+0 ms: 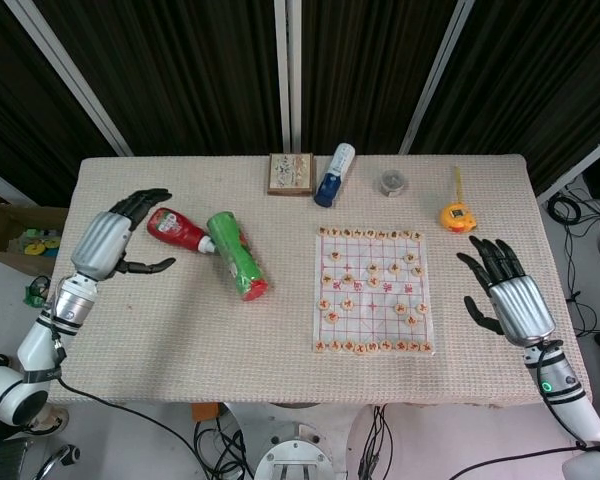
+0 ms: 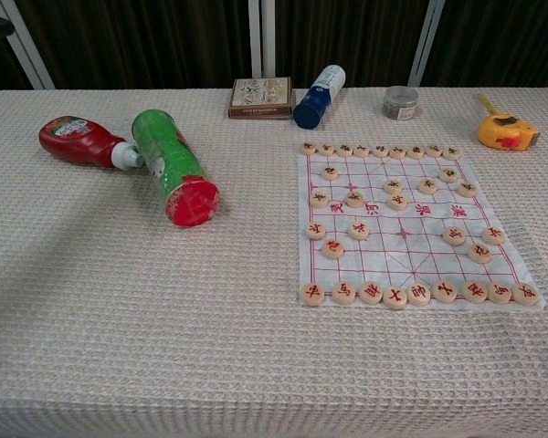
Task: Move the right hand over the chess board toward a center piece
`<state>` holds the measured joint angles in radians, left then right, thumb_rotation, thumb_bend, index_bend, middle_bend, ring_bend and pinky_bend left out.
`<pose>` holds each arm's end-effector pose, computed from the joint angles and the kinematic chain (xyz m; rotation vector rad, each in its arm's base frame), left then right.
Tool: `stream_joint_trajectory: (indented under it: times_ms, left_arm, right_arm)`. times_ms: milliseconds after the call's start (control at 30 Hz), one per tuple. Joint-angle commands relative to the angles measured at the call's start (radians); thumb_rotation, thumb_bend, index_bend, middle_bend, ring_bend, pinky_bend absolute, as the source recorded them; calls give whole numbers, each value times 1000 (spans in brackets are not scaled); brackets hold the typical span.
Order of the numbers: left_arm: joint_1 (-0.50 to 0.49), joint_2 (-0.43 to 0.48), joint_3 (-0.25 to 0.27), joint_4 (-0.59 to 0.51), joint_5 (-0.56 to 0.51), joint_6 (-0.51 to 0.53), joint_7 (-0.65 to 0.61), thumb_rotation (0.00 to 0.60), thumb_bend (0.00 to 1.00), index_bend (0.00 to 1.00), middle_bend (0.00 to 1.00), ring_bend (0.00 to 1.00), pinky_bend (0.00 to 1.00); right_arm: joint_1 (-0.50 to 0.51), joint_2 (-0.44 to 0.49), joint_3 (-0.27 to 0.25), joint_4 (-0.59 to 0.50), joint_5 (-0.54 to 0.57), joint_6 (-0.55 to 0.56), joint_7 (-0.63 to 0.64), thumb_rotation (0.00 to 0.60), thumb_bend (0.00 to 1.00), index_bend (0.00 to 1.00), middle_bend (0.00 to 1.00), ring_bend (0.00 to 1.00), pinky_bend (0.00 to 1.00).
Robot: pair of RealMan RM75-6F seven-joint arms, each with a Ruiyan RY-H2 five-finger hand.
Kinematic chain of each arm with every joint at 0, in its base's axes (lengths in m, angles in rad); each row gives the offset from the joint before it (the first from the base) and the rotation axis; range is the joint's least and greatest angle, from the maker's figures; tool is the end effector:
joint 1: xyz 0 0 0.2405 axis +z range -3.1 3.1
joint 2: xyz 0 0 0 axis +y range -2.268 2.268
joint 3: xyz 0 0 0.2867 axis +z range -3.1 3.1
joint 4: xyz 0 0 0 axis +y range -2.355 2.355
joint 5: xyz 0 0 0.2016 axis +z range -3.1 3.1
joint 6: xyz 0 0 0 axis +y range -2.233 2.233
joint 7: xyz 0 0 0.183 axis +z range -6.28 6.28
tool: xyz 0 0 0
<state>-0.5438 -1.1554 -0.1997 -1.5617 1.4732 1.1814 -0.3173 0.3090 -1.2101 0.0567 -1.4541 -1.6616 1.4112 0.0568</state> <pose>-0.2062 0.3805 0.1515 -1.6292 -1.0005 -1.3388 -0.2805 -0.2919 0.1392 1.6809 -0.7178 1.0804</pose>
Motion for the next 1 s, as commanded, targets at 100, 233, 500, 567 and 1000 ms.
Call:
stream_joint_trajectory:
  times_ms: [100, 233, 500, 567, 1000]
  left_arm:
    - [-2, -20, 23, 20, -8, 3, 102, 485, 160, 144, 123, 120, 221]
    - [-4, -31, 29, 31, -15, -4, 107, 482, 159, 144, 123, 120, 221]
    - [-3, -47, 44, 49, -13, -9, 105, 486, 159, 144, 123, 120, 221]
    - [-1, -46, 45, 51, -12, -7, 104, 487, 159, 144, 123, 120, 221]
    - [4, -54, 58, 69, -14, -8, 98, 487, 159, 145, 123, 120, 221]
  right_arm:
    - [-4, 151, -83, -143, 3, -146, -300, 600, 385, 163, 0, 0, 0]
    - [-3, 185, -104, -180, -9, -171, -326, 600, 385, 163, 0, 0, 0]
    - [27, 143, -116, -136, -7, -253, -342, 600, 369, 226, 0, 0, 0]
    - [37, 128, -117, -122, -13, -265, -338, 600, 348, 235, 0, 0, 0]
    - [114, 12, -123, -9, -63, -332, -218, 600, 186, 392, 0, 0, 0]
